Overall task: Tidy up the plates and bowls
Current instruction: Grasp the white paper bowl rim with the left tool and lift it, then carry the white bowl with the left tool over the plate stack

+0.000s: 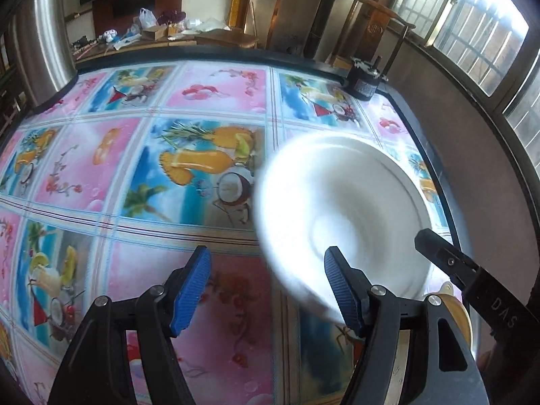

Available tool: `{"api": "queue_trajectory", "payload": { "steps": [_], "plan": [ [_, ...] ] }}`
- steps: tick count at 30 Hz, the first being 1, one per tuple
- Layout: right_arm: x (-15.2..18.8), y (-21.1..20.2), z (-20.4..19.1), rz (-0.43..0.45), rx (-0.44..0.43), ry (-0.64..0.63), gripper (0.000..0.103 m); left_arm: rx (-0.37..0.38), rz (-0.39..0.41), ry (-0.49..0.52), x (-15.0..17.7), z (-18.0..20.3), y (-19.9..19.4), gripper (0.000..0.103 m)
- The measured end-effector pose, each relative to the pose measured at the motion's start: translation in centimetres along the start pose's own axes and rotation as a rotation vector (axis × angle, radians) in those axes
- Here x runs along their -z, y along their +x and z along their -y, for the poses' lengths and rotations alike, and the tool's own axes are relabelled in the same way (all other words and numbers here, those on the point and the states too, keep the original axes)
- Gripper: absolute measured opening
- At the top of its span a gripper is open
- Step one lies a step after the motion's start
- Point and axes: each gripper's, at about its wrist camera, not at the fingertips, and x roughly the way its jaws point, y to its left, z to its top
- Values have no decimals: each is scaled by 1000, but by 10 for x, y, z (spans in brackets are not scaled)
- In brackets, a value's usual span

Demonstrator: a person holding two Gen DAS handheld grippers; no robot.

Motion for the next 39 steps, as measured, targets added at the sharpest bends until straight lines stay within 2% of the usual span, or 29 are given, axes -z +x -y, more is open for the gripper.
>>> {"api": "queue_trajectory", "payload": {
  "steps": [1,2,3,5,8,15,23,31,39],
  "plan": [
    [-1,0,1,0,-8,0,14,-20,-11,8,0,2,4,65],
    [1,0,2,1,-16,-1,14,-49,-22,17,1,3,6,40],
    [1,0,2,0,-24,1,13,-58,-39,22,2,4,8,21],
    [5,0,1,-9,-32,2,13,-36,-70,11,6,1,9,21],
    [10,-4,-6,-13,-46,-4,13,-39,-69,7,12,-7,-1,20],
    [38,-31,-40,-23,-94,-53,13,-43,-75,-28,43,-37,-45,20],
    [103,-61,-88,-47,-175,-96,13,-78,-57,-62,99,-84,-109,20],
    [178,-85,-131,-69,-248,-117,13,-156,-17,-77,156,-129,-153,20],
    [219,-99,-171,-92,-300,-146,13,-188,23,-96,189,-169,-192,20]
  ]
}}
